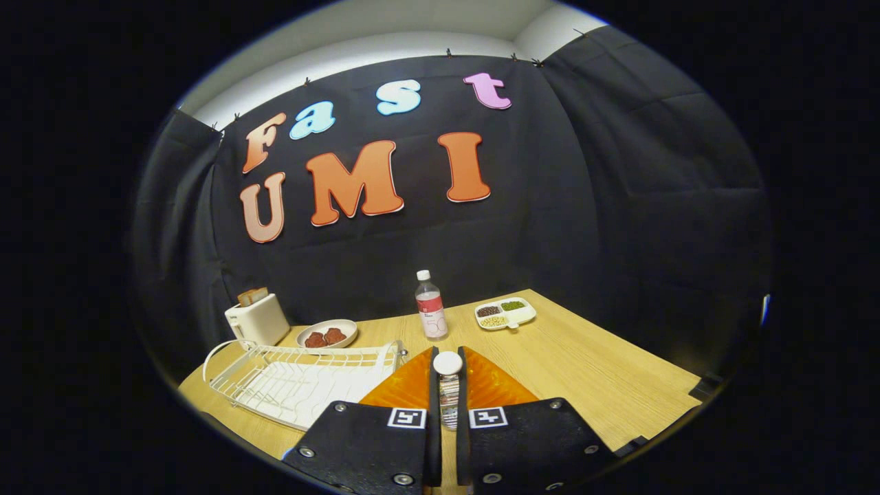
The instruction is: Take the plate from the dish rack, then take the spoon from the basket and place it into the plate.
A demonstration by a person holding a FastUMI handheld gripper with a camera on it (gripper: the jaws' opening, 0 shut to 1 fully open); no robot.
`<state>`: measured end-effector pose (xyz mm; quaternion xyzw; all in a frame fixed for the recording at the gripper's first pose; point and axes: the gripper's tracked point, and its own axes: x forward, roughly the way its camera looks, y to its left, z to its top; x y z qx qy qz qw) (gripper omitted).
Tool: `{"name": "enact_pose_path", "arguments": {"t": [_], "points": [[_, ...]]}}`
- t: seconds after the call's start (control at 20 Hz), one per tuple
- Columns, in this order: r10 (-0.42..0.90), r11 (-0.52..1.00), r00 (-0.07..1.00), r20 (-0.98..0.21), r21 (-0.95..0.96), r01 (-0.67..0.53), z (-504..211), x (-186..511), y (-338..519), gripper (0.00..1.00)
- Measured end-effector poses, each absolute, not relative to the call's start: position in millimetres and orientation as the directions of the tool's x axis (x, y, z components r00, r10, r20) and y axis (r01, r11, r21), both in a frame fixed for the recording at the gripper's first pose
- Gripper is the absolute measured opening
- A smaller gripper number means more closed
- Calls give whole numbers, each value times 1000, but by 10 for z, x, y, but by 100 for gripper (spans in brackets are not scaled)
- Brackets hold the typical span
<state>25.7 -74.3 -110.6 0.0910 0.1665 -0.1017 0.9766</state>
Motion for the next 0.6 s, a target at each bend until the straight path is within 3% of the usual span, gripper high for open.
{"name": "enact_pose_path", "arguments": {"t": [0.6], "points": [[77, 980, 952, -296, 198, -18, -705, -458, -69, 8]]}}
